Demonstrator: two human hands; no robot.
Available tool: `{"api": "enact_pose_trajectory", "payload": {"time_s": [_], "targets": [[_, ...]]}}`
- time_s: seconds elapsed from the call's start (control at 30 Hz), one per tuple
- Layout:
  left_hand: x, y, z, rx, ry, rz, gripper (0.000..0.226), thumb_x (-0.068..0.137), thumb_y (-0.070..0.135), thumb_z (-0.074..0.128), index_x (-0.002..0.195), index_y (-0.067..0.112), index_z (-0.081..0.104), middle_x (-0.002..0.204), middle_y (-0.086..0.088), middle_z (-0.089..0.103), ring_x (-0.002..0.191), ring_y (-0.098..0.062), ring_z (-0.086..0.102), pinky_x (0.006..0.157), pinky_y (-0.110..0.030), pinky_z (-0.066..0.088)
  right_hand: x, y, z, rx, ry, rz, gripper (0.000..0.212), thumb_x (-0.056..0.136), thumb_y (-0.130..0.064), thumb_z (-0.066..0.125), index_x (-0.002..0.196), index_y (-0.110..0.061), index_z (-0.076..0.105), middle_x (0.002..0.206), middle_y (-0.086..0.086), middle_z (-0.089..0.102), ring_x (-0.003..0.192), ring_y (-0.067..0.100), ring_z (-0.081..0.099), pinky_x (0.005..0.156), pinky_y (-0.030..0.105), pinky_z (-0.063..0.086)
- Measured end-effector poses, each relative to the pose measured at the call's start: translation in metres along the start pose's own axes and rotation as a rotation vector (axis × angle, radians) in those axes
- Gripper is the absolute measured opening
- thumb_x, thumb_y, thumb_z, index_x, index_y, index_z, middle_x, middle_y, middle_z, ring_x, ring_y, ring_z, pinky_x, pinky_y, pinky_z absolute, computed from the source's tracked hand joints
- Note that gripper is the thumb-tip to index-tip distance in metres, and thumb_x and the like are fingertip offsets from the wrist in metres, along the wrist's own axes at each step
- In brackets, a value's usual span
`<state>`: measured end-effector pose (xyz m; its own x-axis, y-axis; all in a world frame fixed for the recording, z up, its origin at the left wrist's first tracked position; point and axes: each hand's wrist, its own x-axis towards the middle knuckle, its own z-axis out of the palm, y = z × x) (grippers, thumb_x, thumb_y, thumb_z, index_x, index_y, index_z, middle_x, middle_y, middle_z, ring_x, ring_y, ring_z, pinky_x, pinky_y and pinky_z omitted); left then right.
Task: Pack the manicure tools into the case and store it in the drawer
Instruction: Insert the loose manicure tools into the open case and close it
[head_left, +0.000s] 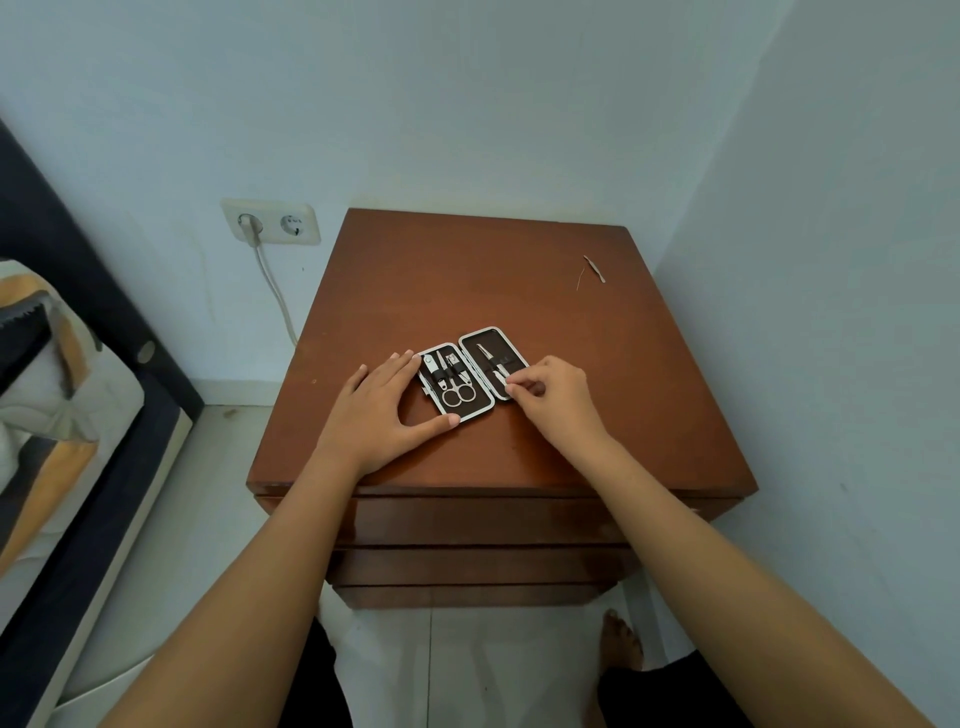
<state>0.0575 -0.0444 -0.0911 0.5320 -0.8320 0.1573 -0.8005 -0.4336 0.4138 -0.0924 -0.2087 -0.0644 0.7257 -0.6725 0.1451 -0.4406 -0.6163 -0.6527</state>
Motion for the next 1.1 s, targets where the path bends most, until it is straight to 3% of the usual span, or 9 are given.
{"api": "enact_pose_trajectory", "payload": {"time_s": [0.1, 0.27, 0.7, 0.9, 1.0, 1.1], "targets": [[0.000, -0.001, 0.000, 0.003, -0.004, -0.001, 0.103, 0.063, 0.086, 0.034, 0.146, 0.026, 0.026, 0.155, 0.008, 0.023, 0.142, -0.004, 0.015, 0.117, -0.034, 0.006, -0.001, -0.002, 0.005, -0.065, -0.018, -0.047, 0.019, 0.087, -0.019, 0.060, 0.100, -0.012, 0.072, 0.088, 0.002, 0.051, 0.077, 0.014, 0.050, 0.071, 0.028, 0.042], [0.001, -0.001, 0.001, 0.013, -0.003, 0.003, 0.103, 0.064, 0.086, 0.034, 0.146, 0.025, 0.025, 0.155, 0.007, 0.023, 0.142, -0.004, 0.015, 0.117, -0.034, 0.006, -0.009, -0.007, 0.007, -0.251, -0.049, -0.162, 0.028, 0.093, -0.027, 0.049, 0.111, -0.014, 0.066, 0.099, 0.006, 0.052, 0.098, 0.020, 0.049, 0.071, 0.037, 0.048], [0.000, -0.001, 0.002, -0.001, 0.005, 0.001, 0.102, 0.064, 0.086, 0.035, 0.146, 0.026, 0.025, 0.155, 0.008, 0.024, 0.142, -0.004, 0.015, 0.117, -0.034, 0.006, -0.011, -0.003, -0.005, -0.487, -0.121, -0.291, 0.034, 0.096, -0.033, 0.041, 0.123, -0.021, 0.057, 0.106, 0.004, 0.052, 0.098, 0.024, 0.048, 0.072, 0.038, 0.045], [0.000, -0.001, 0.002, 0.002, 0.009, -0.002, 0.102, 0.064, 0.086, 0.036, 0.146, 0.025, 0.026, 0.155, 0.008, 0.024, 0.142, -0.004, 0.015, 0.117, -0.035, 0.007, -0.007, -0.003, 0.000, -0.542, -0.188, -0.272, 0.041, 0.097, -0.039, 0.034, 0.134, -0.025, 0.043, 0.114, 0.005, 0.046, 0.102, 0.025, 0.044, 0.077, 0.039, 0.042], [0.000, 0.000, 0.002, 0.004, 0.002, -0.003, 0.103, 0.064, 0.086, 0.034, 0.146, 0.025, 0.025, 0.155, 0.008, 0.023, 0.142, -0.004, 0.015, 0.117, -0.034, 0.006, -0.007, 0.000, -0.002, -0.486, -0.197, -0.267, 0.043, 0.096, -0.039, 0.036, 0.137, -0.025, 0.039, 0.114, 0.004, 0.045, 0.102, 0.023, 0.043, 0.082, 0.038, 0.043], [-0.001, 0.000, 0.001, 0.010, -0.001, -0.006, 0.103, 0.063, 0.086, 0.033, 0.146, 0.026, 0.025, 0.155, 0.008, 0.023, 0.142, -0.004, 0.014, 0.117, -0.033, 0.006, -0.016, 0.009, -0.003, -0.314, -0.098, -0.296, 0.038, 0.095, -0.030, 0.044, 0.131, -0.020, 0.050, 0.111, 0.005, 0.051, 0.098, 0.023, 0.049, 0.083, 0.040, 0.046]]}}
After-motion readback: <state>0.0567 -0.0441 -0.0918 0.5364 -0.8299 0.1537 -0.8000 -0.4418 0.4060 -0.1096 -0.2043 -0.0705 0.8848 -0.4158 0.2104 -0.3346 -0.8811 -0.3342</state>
